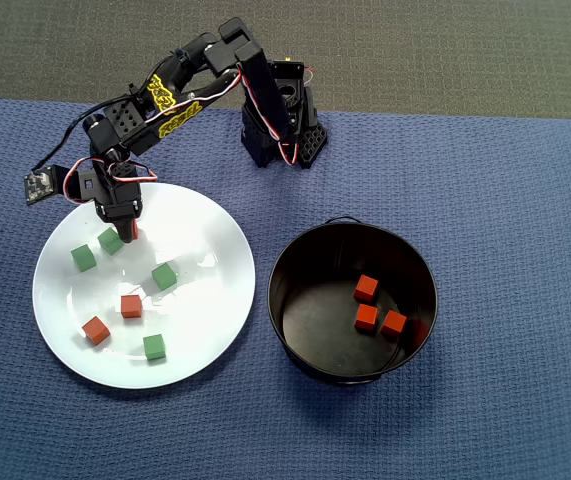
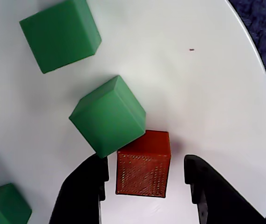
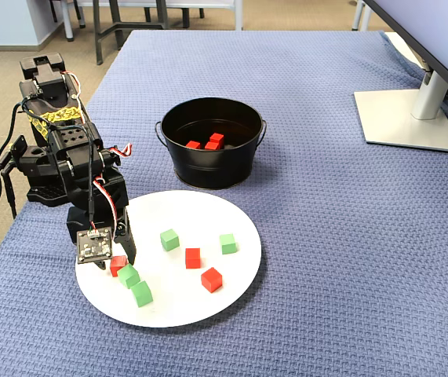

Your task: Pick up the red cubes from the white plate and place them in the black recipient

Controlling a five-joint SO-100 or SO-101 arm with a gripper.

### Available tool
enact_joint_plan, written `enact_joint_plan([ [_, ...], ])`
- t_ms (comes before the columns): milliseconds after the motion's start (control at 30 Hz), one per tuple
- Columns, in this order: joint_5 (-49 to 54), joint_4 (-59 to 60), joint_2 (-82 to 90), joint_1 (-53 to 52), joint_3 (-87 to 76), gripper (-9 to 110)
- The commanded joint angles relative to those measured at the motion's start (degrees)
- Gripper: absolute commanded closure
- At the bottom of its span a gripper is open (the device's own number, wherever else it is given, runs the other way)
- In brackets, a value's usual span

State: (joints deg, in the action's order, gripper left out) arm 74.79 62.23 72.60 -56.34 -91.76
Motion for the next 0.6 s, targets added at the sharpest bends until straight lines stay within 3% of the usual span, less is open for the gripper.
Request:
enact_joint_plan([
  [0,1.05,-0.79,0.79,-0.35,1.58,90],
  [167,-1.23,-3.6,1.41,-0.09,0.26,102],
  [367,-7.56,-7.29,7.12,0.62,-2.55,102],
  [567,-13.97,-0.97,18.81,6.59,0.44,102],
])
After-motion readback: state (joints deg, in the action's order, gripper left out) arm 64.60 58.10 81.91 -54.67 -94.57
